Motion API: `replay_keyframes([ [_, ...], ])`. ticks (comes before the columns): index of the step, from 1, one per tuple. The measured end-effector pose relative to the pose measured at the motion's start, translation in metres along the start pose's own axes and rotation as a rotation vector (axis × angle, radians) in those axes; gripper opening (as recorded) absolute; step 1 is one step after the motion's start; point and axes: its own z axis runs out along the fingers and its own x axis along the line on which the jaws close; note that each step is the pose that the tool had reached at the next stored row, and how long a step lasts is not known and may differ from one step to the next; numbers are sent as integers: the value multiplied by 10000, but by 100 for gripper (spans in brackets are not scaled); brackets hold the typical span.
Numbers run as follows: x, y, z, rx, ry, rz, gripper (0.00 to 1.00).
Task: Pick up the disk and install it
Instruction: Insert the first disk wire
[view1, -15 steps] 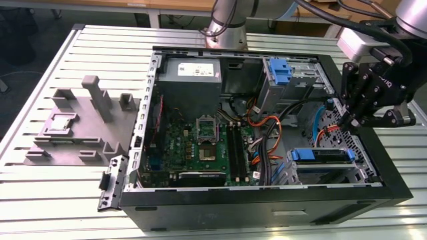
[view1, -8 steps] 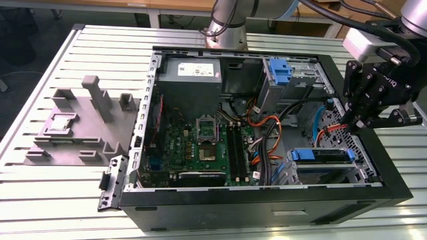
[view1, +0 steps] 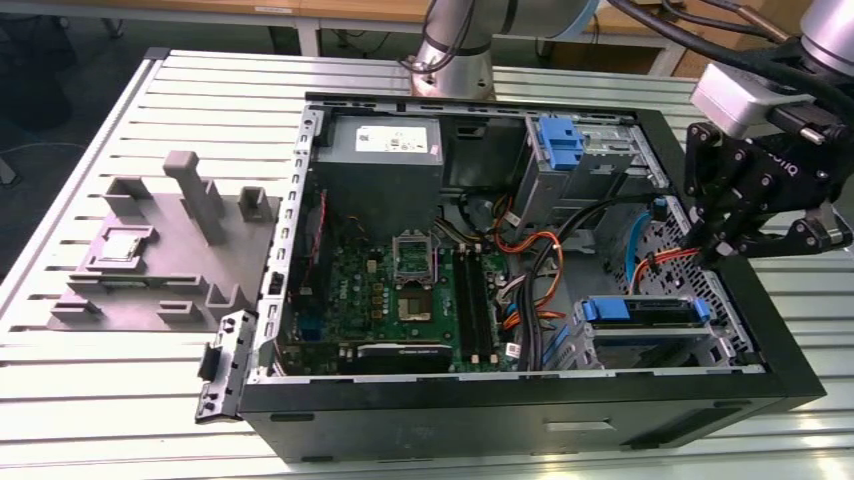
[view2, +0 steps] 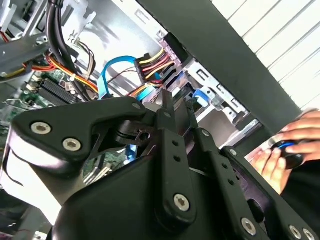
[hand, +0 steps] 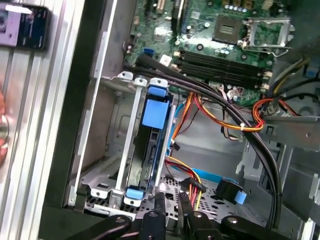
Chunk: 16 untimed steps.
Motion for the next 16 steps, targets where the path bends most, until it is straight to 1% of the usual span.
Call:
replay_keyframes([
  [3,0,0,0,235,48,-164,25],
  [4,0,0,-1,286,56,-248,25],
  [11,-1,0,4,399,25,-1300,25],
  [14,-1,0,7,467,26,-1676,25],
  [16,-1,0,10,494,44,-1860,25],
])
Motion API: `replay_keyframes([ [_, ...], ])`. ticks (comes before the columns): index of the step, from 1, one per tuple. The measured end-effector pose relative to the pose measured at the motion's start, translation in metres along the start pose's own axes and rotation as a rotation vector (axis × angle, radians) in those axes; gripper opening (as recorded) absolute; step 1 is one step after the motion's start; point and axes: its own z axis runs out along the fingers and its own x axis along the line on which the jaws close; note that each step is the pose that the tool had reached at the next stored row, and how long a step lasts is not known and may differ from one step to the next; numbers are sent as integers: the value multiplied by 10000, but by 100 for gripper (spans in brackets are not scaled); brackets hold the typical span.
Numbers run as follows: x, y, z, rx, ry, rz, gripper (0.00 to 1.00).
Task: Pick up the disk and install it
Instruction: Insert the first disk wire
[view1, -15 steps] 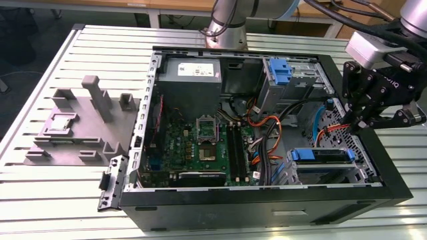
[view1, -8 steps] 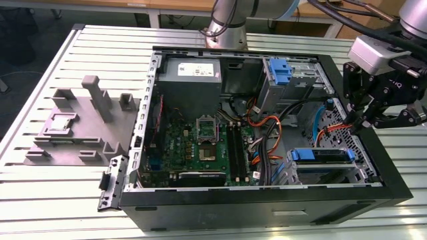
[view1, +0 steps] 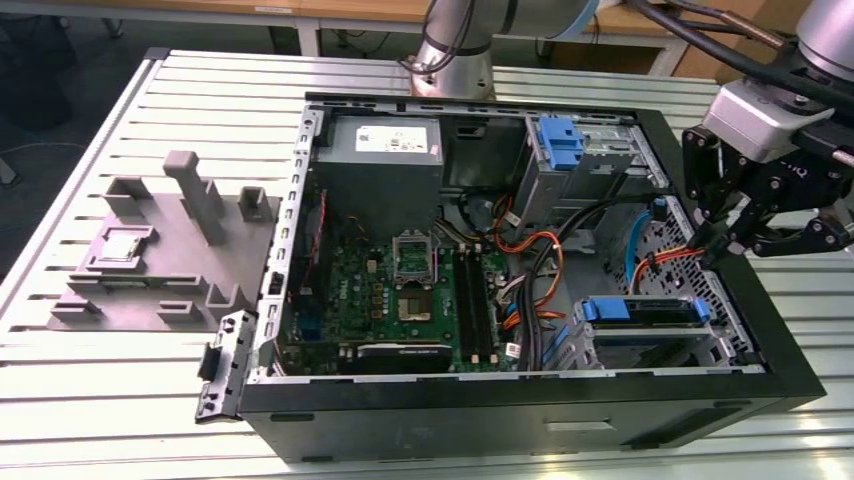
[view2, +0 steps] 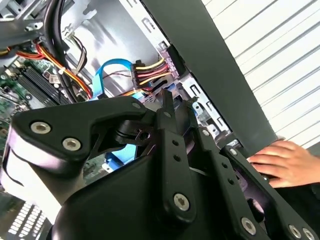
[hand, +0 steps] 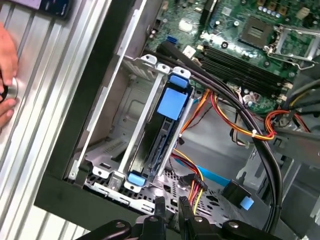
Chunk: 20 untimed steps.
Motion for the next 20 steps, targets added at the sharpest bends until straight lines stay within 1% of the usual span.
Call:
replay_keyframes([
  [2,0,0,2,24,6,-194,25],
  [6,0,-1,11,65,-16,-592,26],
  [7,0,-2,12,73,-22,-690,33],
  [11,1,-4,19,106,-46,-1117,33],
  [14,-8,-25,25,114,-45,-1174,33],
  [20,-50,-90,36,103,-20,-1186,33],
])
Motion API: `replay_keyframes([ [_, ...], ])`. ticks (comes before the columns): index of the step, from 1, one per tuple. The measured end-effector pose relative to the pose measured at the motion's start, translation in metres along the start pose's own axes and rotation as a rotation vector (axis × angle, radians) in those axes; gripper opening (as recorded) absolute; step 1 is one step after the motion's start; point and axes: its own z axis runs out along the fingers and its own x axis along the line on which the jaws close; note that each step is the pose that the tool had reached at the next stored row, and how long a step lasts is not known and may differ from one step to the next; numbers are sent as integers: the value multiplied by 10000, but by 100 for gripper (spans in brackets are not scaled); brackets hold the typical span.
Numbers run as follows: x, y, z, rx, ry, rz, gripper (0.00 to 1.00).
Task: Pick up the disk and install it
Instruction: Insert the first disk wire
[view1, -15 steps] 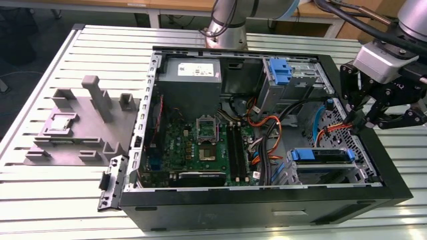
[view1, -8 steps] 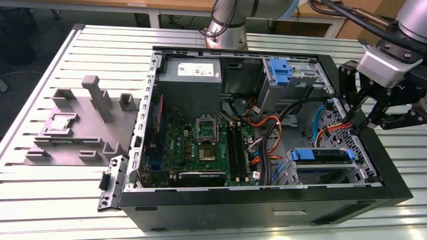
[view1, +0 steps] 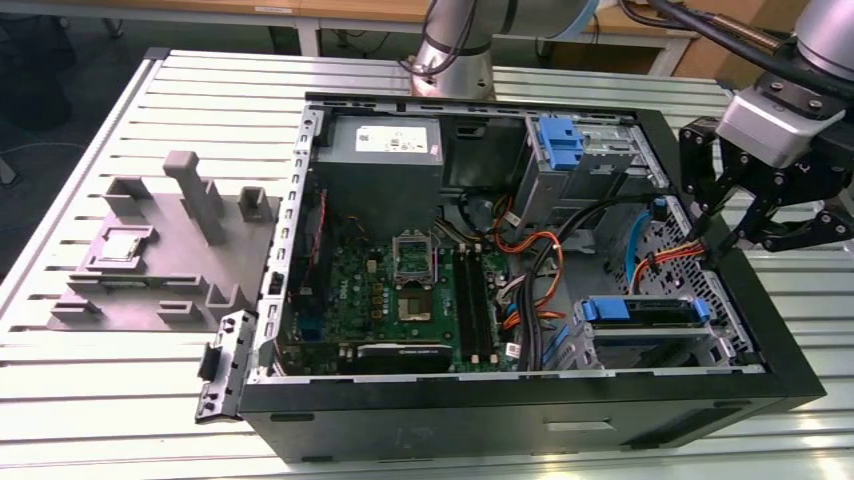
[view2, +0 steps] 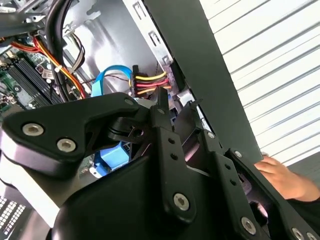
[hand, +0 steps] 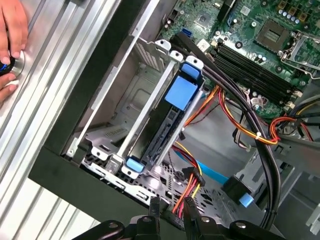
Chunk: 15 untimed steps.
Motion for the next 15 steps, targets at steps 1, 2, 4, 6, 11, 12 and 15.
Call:
replay_keyframes([
  [1,-3,-5,3,0,2,-18,33],
  [2,-4,-5,12,13,-7,-132,33],
  [4,-4,-4,22,35,-27,-485,33],
  [6,-5,-3,35,60,-53,-842,33],
  [11,-6,-4,54,107,-105,-1590,33],
  [12,-7,-12,56,109,-108,-1607,33],
  [15,-19,-42,57,111,-109,-1621,33],
])
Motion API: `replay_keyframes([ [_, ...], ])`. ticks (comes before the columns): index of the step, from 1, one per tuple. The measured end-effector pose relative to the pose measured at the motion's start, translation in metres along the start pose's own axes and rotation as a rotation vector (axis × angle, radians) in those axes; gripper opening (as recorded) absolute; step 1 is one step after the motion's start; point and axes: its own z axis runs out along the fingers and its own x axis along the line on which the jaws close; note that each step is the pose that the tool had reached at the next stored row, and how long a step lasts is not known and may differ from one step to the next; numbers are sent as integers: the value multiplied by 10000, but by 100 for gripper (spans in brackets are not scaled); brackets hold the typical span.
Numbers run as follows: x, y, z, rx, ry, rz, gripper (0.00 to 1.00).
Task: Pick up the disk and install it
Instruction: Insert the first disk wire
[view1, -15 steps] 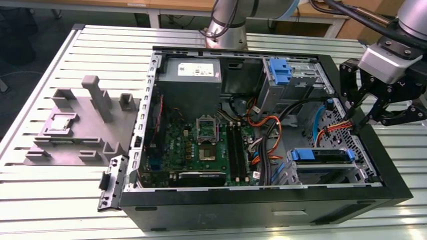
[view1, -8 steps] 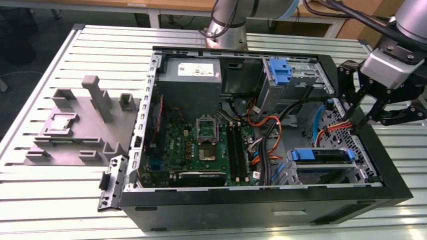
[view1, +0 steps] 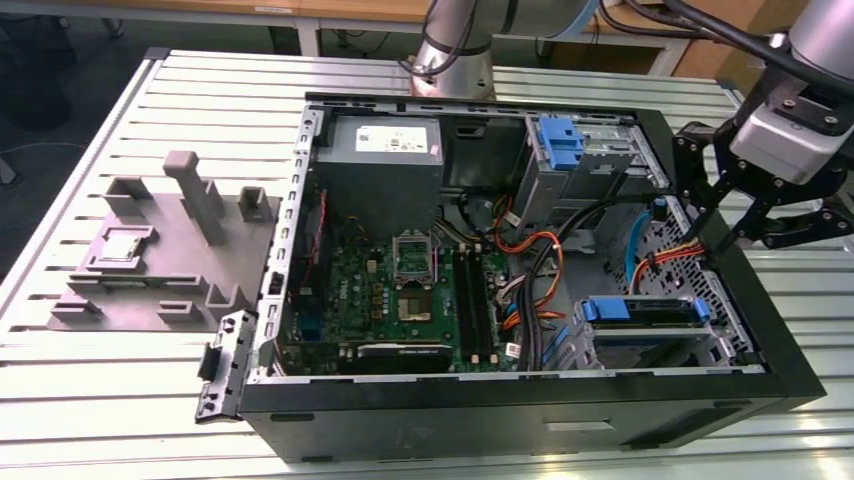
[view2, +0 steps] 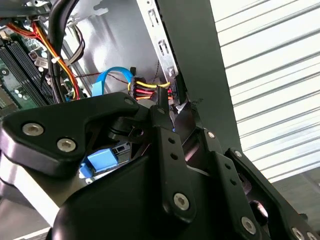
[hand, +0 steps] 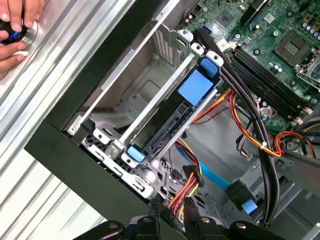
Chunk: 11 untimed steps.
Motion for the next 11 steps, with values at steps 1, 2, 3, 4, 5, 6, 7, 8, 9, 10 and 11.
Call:
replay_keyframes([
  [1,-3,-7,1,1,-1,-11,33],
  [2,-5,-9,0,1,-2,-45,33],
  [3,-5,-9,0,7,-9,-123,33],
  [4,-5,-9,0,14,-18,-253,33],
  [5,-5,-10,0,25,-32,-427,33],
  [6,-5,-10,0,35,-45,-605,33],
  [7,-5,-9,1,47,-60,-796,33],
  [8,-5,-10,1,58,-74,-977,33],
  [9,-6,-10,1,67,-86,-1145,33],
  [10,-5,-10,2,77,-98,-1299,33],
  [11,-6,-10,3,87,-111,-1459,33],
])
